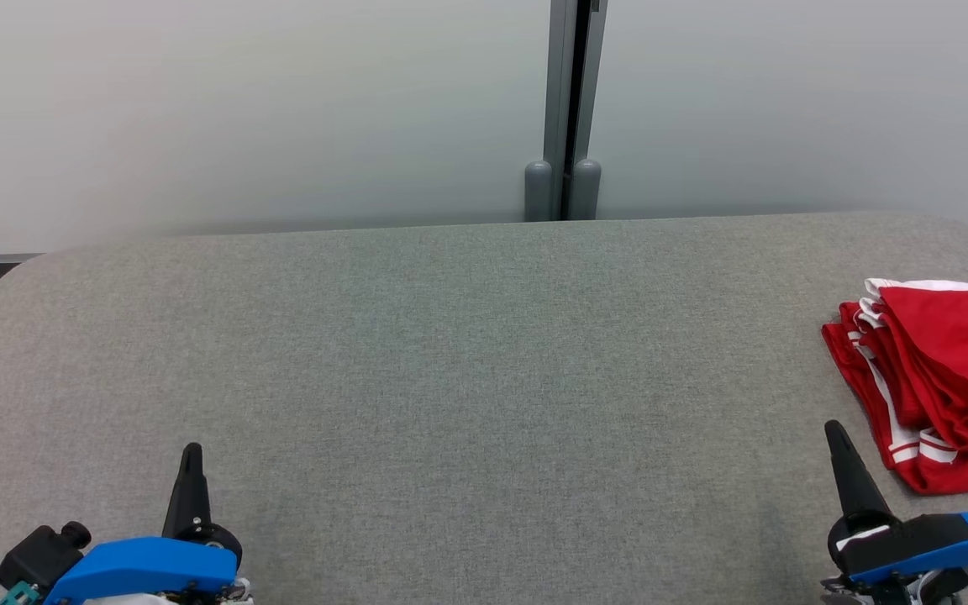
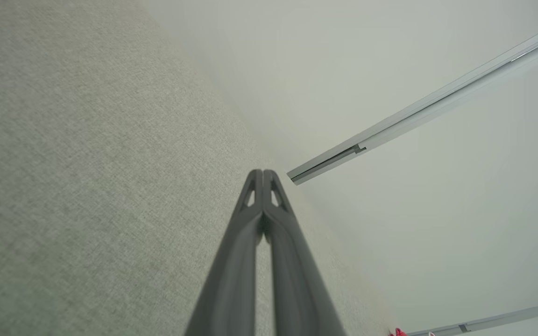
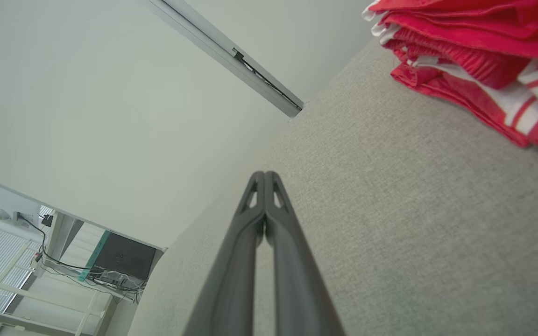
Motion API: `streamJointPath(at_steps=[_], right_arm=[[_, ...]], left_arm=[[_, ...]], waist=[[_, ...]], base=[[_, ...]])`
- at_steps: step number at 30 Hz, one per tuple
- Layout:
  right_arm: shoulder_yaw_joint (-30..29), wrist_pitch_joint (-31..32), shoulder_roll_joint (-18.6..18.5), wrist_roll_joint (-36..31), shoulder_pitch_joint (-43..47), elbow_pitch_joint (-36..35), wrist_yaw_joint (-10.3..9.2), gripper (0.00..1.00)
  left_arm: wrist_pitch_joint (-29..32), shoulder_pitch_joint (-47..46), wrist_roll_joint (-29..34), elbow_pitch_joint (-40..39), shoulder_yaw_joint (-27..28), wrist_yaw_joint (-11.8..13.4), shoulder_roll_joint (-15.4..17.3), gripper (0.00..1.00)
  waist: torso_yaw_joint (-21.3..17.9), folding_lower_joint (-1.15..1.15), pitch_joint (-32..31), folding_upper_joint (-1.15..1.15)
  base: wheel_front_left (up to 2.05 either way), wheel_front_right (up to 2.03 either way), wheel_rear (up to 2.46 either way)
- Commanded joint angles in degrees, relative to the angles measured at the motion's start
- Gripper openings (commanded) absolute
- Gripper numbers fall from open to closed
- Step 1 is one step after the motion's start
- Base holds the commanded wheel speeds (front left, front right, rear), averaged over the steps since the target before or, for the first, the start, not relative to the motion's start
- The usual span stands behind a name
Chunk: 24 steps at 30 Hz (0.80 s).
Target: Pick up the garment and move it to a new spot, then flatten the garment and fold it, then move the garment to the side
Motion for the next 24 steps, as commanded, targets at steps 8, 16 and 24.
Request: streamJointPath(at_steps=[8,16,24], right_arm=[[-0.39,0.72,0.16,5.67,-1.93,-0.4,0.0,0.0],[-0.56,1.33,0.33,10.52,-2.3,-0.23,0.01,0.0],[-0.71,1.89,0.48,15.03,-2.69,-0.08,0.01,0.0]], left_arm=[[1.54,-1.96,-5.07,-1.48,0.97,-0.31,0.02,0.0],[2.85,-2.19,-9.51,-2.08,1.61,-0.35,-0.15,0.0],[4.03,-2.5,-13.68,-2.63,2.17,-0.4,-0.31,0.0]], waist=[[0.02,-0.01,0.02,0.0],[0.03,-0.01,0.03,0.0],[0.05,-0.01,0.05,0.0]], base=[[0.0,0.0,0.0],[0.0,0.0,0.0],[0.0,0.0,0.0]])
